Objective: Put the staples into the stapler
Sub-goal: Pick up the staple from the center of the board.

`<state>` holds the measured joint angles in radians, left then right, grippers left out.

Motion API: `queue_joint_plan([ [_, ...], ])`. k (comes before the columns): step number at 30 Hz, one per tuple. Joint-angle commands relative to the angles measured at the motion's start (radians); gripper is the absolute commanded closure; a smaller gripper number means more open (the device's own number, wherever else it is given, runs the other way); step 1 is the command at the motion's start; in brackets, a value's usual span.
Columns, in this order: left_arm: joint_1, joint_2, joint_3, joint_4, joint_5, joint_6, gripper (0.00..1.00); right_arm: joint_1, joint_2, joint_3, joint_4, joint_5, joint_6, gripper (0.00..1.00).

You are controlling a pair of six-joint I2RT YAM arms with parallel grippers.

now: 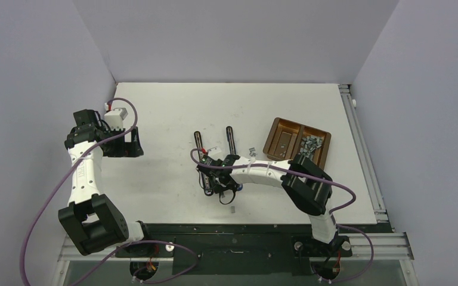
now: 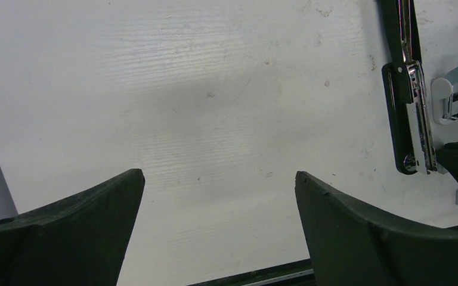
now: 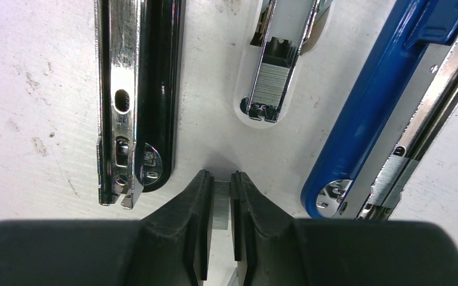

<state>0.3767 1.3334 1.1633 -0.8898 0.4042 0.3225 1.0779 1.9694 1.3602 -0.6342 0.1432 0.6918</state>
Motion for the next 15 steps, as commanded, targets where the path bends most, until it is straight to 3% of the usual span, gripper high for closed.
queue_joint_plan([
  [1,0.01,-0.028,0.032,0.015,0.011,0.009,0.04,0.008,-0.037,0.014,-0.013,0.056,-0.002,0.91],
  [15,0.01,-0.003,0.062,0.008,0.01,0.006,0.04,0.076,-0.234,0.01,0.142,0.283,0.06,0.91],
])
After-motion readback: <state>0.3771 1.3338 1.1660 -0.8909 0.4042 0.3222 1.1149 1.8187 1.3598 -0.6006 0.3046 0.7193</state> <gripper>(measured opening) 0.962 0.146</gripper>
